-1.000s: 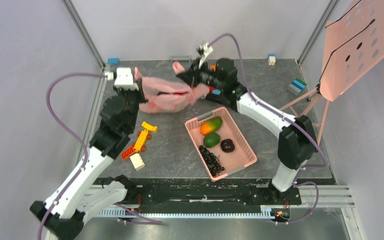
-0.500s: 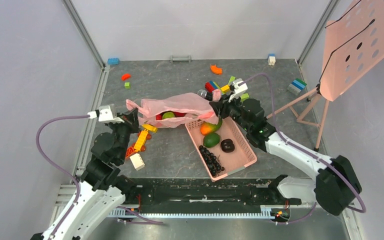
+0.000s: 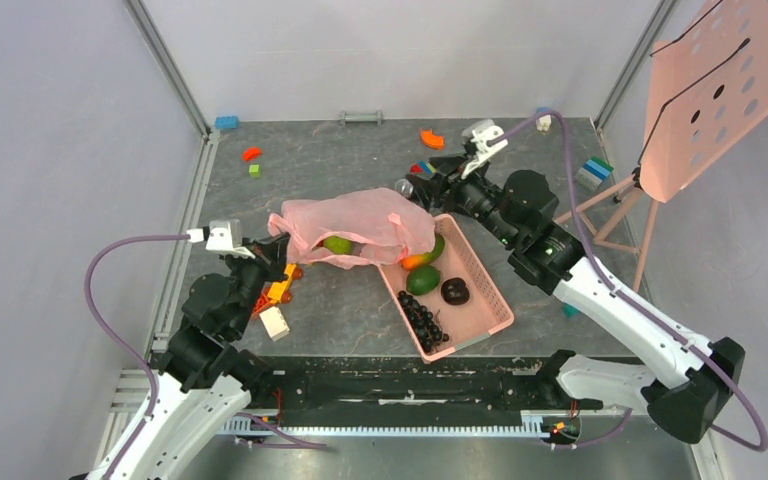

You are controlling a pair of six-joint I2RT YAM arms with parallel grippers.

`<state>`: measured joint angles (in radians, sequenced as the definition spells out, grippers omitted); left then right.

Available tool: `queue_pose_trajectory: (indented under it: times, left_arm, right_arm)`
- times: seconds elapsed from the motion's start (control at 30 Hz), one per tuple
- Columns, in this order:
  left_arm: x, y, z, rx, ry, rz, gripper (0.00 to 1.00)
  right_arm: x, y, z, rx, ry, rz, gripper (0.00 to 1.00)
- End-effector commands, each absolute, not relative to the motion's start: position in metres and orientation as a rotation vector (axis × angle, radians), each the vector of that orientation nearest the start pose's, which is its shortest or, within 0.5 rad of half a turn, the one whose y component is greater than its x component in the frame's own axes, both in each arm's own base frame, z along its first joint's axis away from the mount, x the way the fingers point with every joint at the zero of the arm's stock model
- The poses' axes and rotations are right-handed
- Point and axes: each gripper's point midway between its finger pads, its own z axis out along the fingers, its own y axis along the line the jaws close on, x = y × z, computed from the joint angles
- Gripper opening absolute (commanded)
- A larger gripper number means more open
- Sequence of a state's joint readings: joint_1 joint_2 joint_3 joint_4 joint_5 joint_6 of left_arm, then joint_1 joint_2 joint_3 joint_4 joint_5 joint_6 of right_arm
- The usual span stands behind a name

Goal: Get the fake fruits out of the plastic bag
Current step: Untie the plastic bag at the center of the board, then adjust the plastic bag at the center of the board.

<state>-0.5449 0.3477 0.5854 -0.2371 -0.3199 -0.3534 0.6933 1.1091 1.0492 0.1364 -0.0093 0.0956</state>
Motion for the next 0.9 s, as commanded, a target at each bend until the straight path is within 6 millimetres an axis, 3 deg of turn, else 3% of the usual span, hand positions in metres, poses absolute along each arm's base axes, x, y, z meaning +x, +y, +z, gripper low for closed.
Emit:
queue_pose_trajectory:
  times: [0.0,0.13,0.27,0.43,0.6,0.77,0.87]
  left_arm:
    - [0.225,-0.085,0.278,-0.168,1.594,-0.478,0.02]
    - [0.225,-0.082,0.278,-0.174,1.603,-0.455,0.02]
    - [0.225,-0.081,0.276,-0.176,1.622,-0.443,0.02]
    - [0.226,-0.081,0.275,-0.174,1.632,-0.433,0.02]
    - [0.225,-0.081,0.275,-0.173,1.632,-0.434,0.02]
    - [0.225,-0.083,0.275,-0.163,1.634,-0.445,0.02]
    - [0.224,-0.083,0.276,-0.162,1.631,-0.447,0.02]
  right_arm:
    - [0.292,0.300,0.379,-0.581,1.491,0.597,0.56]
    - [0.270,0.349,0.367,-0.674,1.545,0.649,0.49]
    - [0.257,0.383,0.332,-0.691,1.635,0.743,0.43]
    - [0.249,0.406,0.277,-0.682,1.769,0.796,0.31]
    - [0.247,0.420,0.244,-0.652,1.863,0.822,0.22]
    - [0.255,0.433,0.241,-0.643,1.862,0.817,0.24]
    - [0.266,0.430,0.258,-0.628,1.834,0.758,0.43]
